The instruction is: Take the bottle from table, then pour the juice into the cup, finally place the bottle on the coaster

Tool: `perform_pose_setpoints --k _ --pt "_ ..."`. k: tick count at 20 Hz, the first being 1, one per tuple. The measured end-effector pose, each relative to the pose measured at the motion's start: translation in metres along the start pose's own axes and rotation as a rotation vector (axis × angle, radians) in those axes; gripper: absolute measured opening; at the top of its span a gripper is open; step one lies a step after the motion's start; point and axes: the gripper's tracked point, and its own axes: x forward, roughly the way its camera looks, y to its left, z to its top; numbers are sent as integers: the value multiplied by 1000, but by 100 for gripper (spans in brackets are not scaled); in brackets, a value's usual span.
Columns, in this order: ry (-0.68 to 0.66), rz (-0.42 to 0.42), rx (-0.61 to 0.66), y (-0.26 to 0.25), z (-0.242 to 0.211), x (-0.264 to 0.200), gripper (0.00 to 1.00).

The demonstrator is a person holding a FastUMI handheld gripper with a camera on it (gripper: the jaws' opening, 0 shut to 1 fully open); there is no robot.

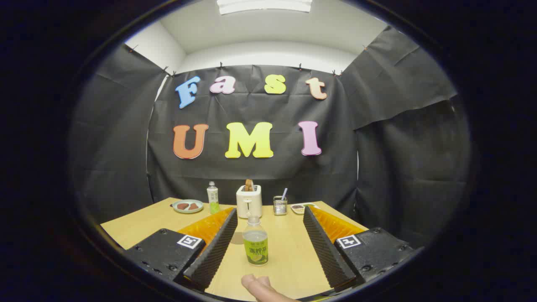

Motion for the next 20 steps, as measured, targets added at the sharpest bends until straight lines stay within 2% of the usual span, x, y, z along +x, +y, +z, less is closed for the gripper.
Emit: perform_pose_setpoints --k 14,20 --pt "48 4 9 -3 -11 6 100" --pt "67 -38 -7 -11 -37 30 100"
